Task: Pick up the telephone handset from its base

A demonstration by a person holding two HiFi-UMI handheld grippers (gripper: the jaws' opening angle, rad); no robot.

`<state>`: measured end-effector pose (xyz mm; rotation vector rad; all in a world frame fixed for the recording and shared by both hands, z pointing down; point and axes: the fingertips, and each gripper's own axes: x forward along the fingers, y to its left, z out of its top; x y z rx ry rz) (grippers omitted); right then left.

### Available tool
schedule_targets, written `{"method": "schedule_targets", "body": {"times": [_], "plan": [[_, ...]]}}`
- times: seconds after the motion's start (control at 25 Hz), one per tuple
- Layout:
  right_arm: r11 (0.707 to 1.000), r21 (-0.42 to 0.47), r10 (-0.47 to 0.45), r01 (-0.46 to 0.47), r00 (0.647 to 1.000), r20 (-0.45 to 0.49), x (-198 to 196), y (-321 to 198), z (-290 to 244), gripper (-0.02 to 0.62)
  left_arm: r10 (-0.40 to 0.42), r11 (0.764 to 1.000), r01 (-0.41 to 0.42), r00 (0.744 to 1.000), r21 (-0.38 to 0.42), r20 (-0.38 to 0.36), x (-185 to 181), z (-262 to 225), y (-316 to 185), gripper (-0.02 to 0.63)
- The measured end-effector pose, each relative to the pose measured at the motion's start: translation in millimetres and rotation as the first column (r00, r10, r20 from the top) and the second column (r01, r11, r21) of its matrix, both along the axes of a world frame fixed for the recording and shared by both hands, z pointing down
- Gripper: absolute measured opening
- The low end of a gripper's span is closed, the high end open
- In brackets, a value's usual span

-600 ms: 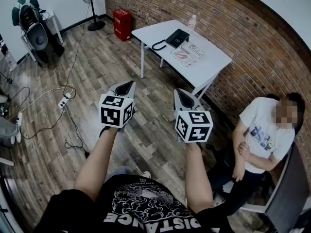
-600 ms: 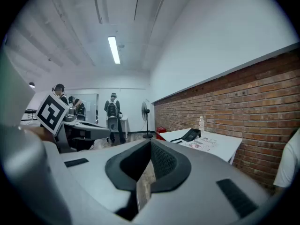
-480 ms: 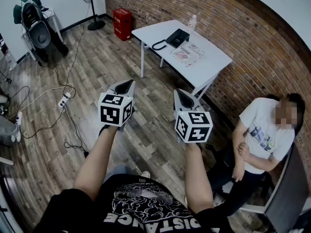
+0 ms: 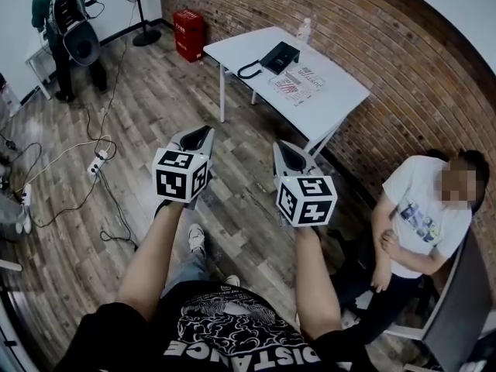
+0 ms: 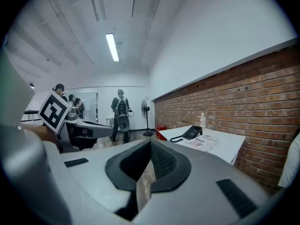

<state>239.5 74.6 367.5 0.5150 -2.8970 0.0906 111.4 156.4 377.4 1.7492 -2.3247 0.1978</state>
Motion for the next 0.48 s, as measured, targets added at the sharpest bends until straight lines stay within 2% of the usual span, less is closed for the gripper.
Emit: {"method": "schedule_targets", "body": {"times": [0.16,0.48], "plan": [[1.000,0.000,0.007,-0.007,1.000,-0.017,-24.9,-19.3,8.0,0.000,0.022,1.000,-0.021,1.000,0.002,-0.013,-23.8,8.4,-24.3,0.009],[0.999,-0.004,0.037,-0.037,0.998,-0.059,-95.2,-74.0,13.8,0.000,0.075,0.997,-0.075,0.996,-0.003,-0.052,-95.9,14.2,-90.6,0.035]]}}
